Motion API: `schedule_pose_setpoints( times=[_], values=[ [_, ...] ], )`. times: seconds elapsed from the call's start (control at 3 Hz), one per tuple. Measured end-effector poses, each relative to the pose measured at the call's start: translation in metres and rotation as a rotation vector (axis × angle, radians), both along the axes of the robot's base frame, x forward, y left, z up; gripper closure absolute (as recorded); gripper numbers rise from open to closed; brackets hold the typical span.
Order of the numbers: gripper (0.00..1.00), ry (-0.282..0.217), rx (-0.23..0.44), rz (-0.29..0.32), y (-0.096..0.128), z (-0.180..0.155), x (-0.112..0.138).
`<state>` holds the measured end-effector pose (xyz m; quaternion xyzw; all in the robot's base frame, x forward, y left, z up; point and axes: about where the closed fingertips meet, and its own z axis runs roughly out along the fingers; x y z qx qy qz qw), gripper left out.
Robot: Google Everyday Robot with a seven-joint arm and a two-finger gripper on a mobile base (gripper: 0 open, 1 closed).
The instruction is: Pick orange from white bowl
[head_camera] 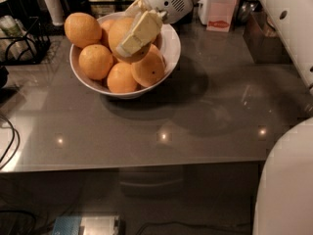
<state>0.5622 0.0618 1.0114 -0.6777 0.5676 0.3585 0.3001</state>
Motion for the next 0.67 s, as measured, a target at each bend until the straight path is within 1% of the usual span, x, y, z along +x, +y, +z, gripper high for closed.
schedule_pose_setpoints(
  times=[0.33,0.67],
  values=[
    [1.0,-0.031,-0.074,-0.047,0.017,0.026,-0.028],
    [1.0,-0.051,-0.1,-0.117,0.02,0.046,-0.062]
  ],
)
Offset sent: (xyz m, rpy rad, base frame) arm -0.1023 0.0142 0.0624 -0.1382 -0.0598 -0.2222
